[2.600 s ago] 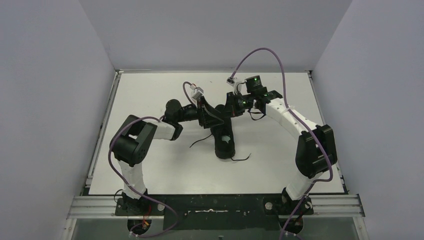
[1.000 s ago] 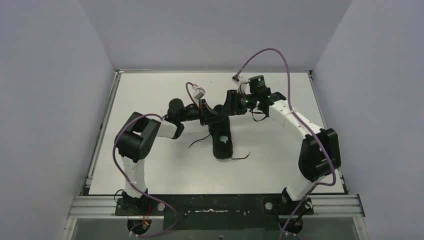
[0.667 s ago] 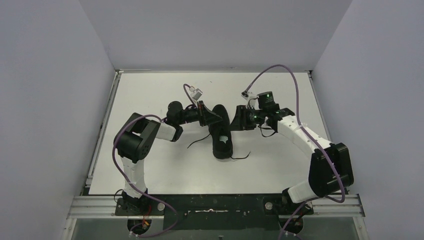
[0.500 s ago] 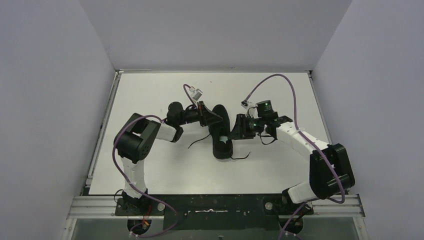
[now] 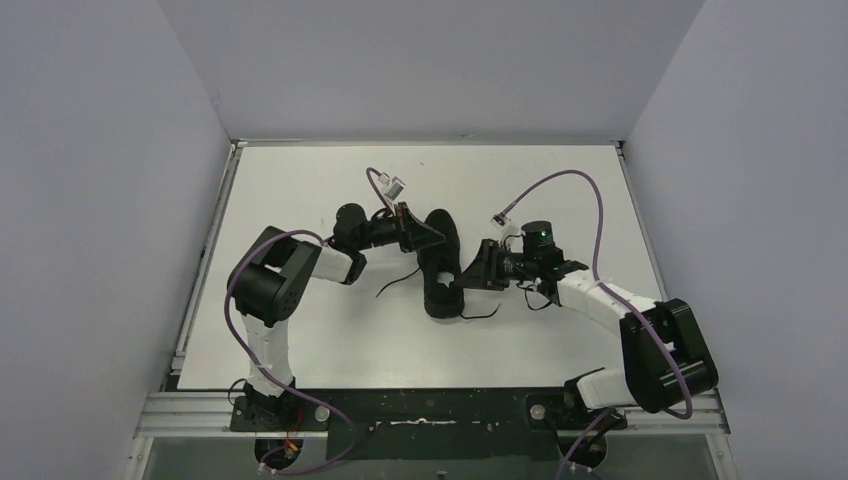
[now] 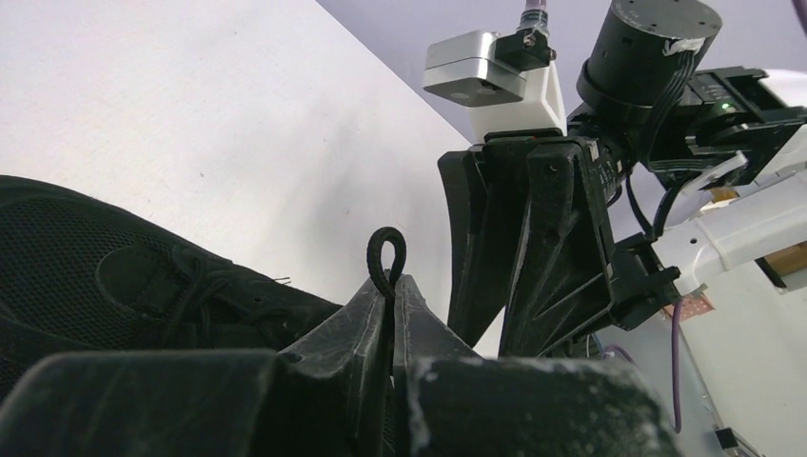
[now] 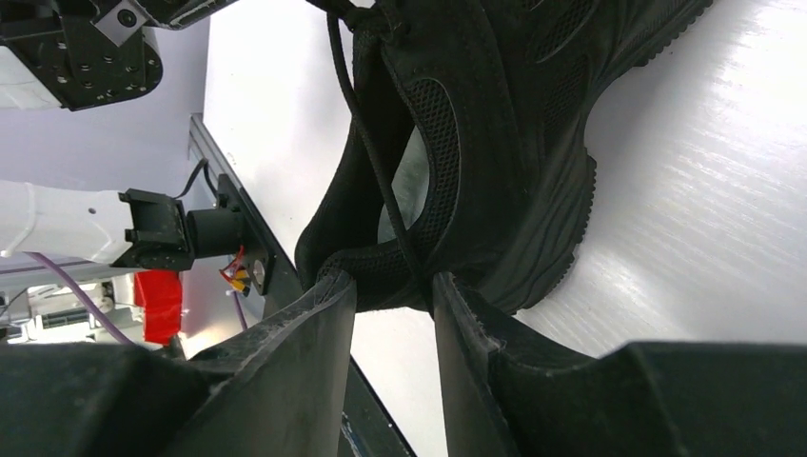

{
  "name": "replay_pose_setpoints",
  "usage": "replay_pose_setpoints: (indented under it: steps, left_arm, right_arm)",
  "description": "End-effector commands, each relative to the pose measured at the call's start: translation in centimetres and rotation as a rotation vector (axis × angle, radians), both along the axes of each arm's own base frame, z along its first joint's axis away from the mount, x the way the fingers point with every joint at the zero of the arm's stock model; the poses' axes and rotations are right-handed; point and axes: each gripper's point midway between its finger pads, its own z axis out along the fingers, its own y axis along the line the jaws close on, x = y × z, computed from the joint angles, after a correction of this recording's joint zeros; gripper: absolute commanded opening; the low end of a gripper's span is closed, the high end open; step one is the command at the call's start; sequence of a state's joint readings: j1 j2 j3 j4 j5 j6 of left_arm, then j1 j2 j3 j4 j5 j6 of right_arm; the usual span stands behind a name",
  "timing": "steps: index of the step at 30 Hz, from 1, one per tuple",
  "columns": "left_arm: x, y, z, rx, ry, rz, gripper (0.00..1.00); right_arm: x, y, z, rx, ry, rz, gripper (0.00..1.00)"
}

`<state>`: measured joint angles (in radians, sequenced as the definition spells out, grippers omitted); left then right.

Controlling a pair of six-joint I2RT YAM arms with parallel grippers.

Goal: Tie the shoes

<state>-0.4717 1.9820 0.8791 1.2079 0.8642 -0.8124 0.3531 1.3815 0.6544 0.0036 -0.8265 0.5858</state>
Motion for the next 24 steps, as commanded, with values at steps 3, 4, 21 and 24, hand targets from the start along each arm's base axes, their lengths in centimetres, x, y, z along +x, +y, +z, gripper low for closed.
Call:
replay_pose_setpoints:
  steps: [3,4,21,24]
  left_arm:
    - [0.0,-0.2,4.5,-0.069,-0.107,-0.009,0.00]
    - [0.0,-0.2,4.5,-0.069,-0.107,-0.011,0.00]
    - [0.3,0.7,5.9,-0.093,-0.064,0.054,0.00]
    - [0.8,1.2,4.7,-0.096,0.000,0.093,0.00]
  right_arm:
    - [1.1,0.9,2.2,0.157,-0.073,-0.035,0.34]
    - [1.0,0.9,2.1,0.166,-0.070,-0.036,0.33]
    - [1.6,-1.2,3.3,0.028,-0.131,-0.099,0.00]
    - [2.1,-1.5,4.7,-0.010,-0.167,-0.090,0.00]
